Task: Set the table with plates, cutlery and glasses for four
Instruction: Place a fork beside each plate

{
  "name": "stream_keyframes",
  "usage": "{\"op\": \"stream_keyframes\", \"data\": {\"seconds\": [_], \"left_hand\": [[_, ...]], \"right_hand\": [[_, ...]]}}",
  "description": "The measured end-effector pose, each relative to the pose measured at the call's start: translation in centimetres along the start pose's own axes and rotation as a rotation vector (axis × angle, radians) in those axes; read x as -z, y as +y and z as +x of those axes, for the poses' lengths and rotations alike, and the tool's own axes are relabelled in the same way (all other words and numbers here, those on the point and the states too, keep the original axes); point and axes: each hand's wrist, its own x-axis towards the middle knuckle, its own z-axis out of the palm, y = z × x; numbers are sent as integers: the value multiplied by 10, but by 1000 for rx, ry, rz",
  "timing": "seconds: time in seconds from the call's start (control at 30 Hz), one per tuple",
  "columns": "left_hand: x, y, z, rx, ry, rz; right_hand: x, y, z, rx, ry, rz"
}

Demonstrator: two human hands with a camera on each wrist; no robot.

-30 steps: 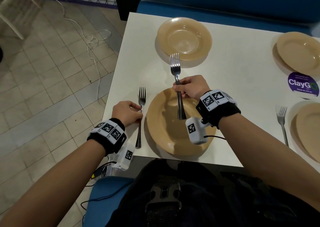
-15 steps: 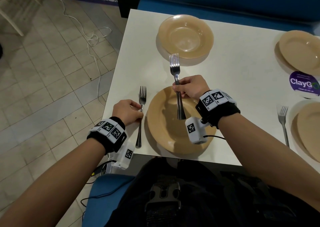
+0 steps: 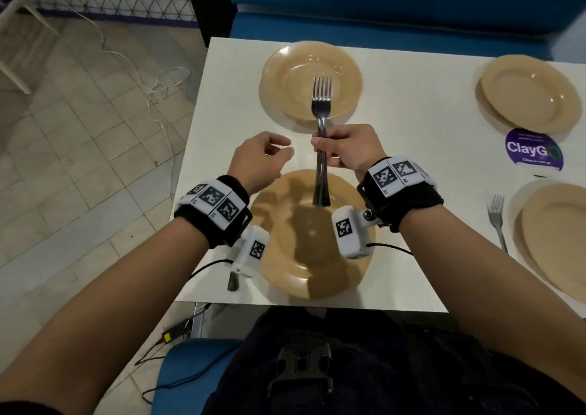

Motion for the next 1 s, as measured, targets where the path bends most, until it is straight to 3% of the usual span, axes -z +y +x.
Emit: {"op": "stream_keyframes", "data": {"seconds": [0.27, 0.47, 0.63, 0.7, 0.8, 0.9, 1.0], "left_hand": [[-136, 78, 7, -2, -453, -164], [-263, 122, 16, 27, -470, -298], [-361, 155, 23, 27, -374, -297], [-388, 163, 29, 18, -323, -261], [-412, 178, 43, -41, -252, -100], [-424, 194, 59, -181, -252, 190], [-431, 208, 74, -269, -299, 375]], "right_hand": [[113, 1, 13, 73, 153, 212], [247, 26, 25, 38, 231, 237], [356, 42, 37, 1, 347, 267], [386, 51, 42, -23, 368, 176], [423, 58, 46, -43, 436, -169], [451, 54, 55, 94, 507, -524], [468, 54, 68, 204, 329, -885]]}}
